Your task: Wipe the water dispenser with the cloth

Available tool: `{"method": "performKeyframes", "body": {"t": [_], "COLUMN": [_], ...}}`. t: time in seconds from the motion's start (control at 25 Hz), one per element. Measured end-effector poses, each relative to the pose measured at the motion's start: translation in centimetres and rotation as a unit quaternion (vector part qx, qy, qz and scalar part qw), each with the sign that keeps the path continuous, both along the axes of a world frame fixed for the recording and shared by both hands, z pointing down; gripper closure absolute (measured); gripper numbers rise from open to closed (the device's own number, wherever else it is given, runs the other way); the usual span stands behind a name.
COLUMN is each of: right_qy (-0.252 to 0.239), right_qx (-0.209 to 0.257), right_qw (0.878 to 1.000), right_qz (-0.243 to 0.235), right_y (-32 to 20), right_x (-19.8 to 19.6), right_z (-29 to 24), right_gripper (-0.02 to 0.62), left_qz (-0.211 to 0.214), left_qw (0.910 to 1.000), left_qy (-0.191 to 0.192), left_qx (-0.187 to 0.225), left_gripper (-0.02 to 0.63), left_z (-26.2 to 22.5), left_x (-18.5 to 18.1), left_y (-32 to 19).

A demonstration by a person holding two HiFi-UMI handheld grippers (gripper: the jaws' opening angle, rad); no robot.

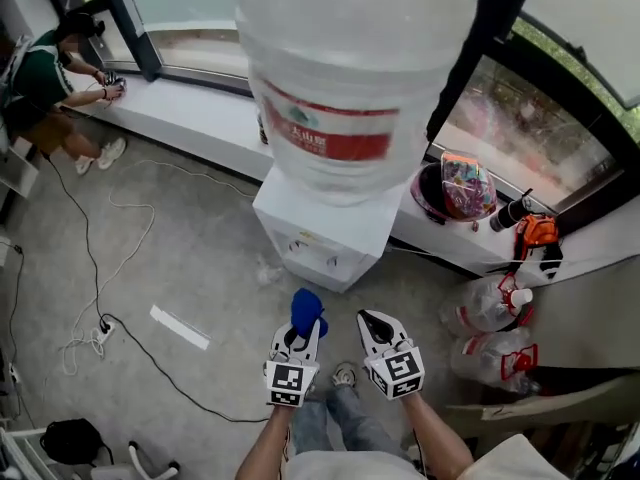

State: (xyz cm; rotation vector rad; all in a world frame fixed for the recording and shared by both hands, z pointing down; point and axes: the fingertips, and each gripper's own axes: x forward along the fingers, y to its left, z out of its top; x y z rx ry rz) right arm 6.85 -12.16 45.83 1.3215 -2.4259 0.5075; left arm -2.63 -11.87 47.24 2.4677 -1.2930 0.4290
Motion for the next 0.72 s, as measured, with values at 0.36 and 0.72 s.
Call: {"method": "performKeyframes", "body": {"t": [0.36, 0.72], "right_qy": [-0.017, -0.036], "right_qx": [0.022, 0.09], "right_qw": [0.999, 0.995], "right_qz": [-0.019, -0.008], "right_y": [0.3, -3.4], "right_x": [-0.5, -0.8], "right_z": [-9.4, -18.9], "right_gripper": [0.58, 0.58], "left_qz": [0.012, -0.025], "left_qw": [0.999, 0.9962], "left_qy": [0.016, 0.028], "left_qx": [0.039, 0.078], "left_gripper": [0.554, 0.554], "left_z": [-11.7, -20.7], "left_x": [2.2, -0.1], "left_y": [0.6, -3.0]}}
